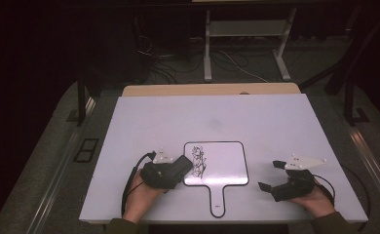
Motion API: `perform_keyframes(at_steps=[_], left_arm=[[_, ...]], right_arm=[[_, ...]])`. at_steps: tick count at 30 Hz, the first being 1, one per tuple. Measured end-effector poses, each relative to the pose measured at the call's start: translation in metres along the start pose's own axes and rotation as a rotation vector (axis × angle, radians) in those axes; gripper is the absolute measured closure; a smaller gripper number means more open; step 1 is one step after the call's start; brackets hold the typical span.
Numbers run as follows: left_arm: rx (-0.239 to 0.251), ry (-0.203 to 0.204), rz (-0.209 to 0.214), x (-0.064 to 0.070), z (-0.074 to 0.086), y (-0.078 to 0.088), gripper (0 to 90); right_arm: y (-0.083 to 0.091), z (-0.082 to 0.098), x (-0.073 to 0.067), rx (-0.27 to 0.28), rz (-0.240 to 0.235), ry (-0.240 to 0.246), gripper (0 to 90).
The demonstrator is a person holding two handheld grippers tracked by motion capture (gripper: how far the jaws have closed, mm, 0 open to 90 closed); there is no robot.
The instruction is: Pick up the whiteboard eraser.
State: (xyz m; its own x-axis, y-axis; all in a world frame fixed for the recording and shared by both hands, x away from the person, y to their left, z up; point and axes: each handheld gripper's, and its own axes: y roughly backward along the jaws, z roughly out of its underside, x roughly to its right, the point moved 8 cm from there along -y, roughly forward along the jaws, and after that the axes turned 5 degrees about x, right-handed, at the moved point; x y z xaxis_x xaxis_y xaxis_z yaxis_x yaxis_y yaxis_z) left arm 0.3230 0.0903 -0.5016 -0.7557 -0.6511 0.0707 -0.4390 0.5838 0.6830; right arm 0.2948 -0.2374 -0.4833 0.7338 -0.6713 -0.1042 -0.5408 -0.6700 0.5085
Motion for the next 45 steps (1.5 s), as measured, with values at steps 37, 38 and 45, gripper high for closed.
perform_keyframes(at_steps=[37,38,45], left_arm=[[0.041,-0.067,0.102,-0.002,-0.02,0.023,38.9],[0.039,-0.069,0.109,-0.002,-0.023,0.022,38.9],[0.023,-0.094,0.127,-0.002,-0.038,0.018,38.9]], right_arm=[[0.0,0.001,0.001,-0.003,0.0,-0.011,1.9],[0.001,0.001,0.0,-0.002,-0.001,-0.011,1.9],[0.002,0.001,-0.001,0.005,-0.003,-0.008,1.9]])
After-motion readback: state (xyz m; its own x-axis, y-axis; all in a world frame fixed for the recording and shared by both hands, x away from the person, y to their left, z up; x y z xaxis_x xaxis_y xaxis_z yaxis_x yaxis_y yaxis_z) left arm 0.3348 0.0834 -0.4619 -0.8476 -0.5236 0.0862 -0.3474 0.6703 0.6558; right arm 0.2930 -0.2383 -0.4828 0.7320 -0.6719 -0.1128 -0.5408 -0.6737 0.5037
